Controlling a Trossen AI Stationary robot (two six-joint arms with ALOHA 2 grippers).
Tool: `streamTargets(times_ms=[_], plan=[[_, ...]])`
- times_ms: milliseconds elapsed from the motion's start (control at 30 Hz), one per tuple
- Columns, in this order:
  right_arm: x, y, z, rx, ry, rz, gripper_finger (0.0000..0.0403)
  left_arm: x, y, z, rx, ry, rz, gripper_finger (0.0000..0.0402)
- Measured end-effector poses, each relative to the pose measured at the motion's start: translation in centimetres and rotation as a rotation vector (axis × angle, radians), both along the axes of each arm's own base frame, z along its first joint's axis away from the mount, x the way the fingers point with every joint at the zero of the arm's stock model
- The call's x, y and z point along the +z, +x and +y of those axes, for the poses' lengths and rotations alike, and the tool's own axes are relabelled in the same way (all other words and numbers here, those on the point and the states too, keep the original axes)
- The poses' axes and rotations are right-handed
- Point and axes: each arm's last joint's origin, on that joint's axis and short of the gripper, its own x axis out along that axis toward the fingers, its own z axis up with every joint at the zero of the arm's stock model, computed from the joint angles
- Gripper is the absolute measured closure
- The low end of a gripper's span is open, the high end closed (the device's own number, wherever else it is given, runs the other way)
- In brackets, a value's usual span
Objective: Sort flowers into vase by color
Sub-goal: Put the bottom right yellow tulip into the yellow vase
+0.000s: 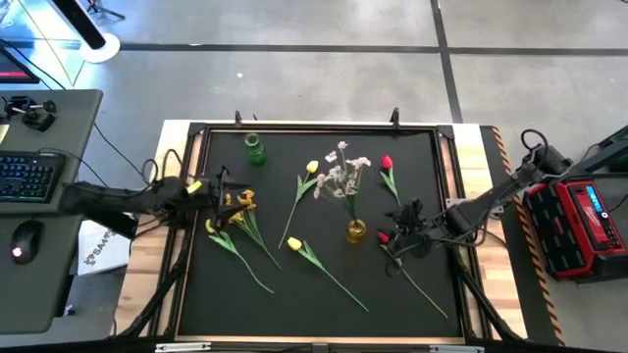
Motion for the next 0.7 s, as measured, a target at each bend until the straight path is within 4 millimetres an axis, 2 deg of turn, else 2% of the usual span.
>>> streamTargets(times_ms=[267, 567, 700], plan=[[-0.4, 0.0, -0.1, -0.022, -0.016, -0.034, 0.0167, 2.6, 3.8, -0.2, 0.118, -0.029, 0.151, 0.0136], [-0.2, 0.0, -0.3, -0.044, -0.111, -0.057, 0.0167, 4.8, 7.1, -0.9, -0.065, -0.125, 0.147, 0.0136], [-0.2, 0.0, -0.3, -0.034, -0.12, -0.054, 0.0167, 5.0, 7.8, -1.1, -0.132, -0.159, 0.136, 0.0136]])
